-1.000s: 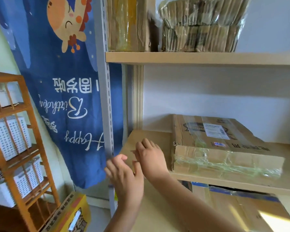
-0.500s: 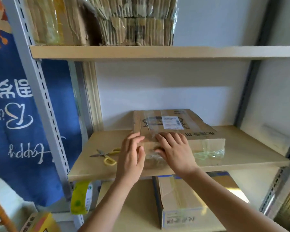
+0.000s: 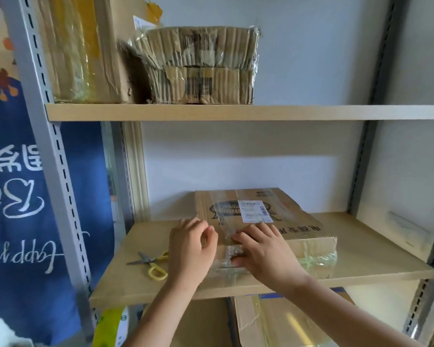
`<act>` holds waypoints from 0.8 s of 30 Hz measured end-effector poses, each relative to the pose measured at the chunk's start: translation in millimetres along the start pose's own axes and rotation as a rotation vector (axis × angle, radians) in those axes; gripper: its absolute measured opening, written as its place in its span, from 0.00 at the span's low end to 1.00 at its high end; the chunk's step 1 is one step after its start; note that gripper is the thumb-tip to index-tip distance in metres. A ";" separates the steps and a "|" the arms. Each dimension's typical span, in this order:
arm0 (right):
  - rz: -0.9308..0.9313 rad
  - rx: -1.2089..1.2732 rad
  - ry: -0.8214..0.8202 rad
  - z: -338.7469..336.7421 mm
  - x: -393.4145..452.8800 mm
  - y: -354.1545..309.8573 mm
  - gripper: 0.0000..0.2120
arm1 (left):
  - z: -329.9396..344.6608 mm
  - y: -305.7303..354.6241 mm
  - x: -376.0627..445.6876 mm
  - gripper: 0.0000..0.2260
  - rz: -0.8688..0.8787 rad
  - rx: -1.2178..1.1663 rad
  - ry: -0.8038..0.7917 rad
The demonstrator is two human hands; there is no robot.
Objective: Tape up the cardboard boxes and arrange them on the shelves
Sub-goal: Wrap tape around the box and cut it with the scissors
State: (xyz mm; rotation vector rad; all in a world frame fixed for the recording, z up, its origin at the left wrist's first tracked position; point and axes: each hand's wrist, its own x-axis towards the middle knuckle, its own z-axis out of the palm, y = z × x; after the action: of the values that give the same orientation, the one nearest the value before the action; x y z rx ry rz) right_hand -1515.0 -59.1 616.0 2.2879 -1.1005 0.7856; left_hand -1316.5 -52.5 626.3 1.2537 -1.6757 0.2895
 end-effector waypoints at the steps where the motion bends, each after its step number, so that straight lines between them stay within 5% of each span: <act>1: -0.002 0.032 -0.046 -4.7 4.8 4.2 0.22 | 0.4 1.7 13.2 0.10 0.007 -0.016 -0.104; 6: 0.001 0.079 -0.378 -20.5 23.8 23.5 0.37 | 21.5 1.4 61.4 0.20 0.028 0.012 -0.877; 9: 0.020 0.089 -0.523 -17.7 25.3 29.8 0.41 | 32.3 -2.1 86.9 0.23 0.016 0.123 -1.090; 13: 0.010 0.122 -0.492 -14.5 25.6 32.1 0.36 | 58.4 -13.3 108.1 0.23 0.033 0.191 -1.139; 19: 0.023 0.271 -0.467 -26.3 26.8 51.9 0.30 | 96.5 -35.2 125.8 0.31 -0.033 0.260 -0.978; 24: 0.200 0.526 -0.443 -31.4 14.5 81.4 0.22 | 123.4 -33.5 138.3 0.37 -0.163 0.156 -0.931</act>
State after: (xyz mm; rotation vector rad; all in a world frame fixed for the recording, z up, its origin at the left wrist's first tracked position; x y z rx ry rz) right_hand -1582.4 -92.8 662.2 2.9256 -1.4718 0.7244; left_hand -1354.8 -232.7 665.6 1.7847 -2.3193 -0.3322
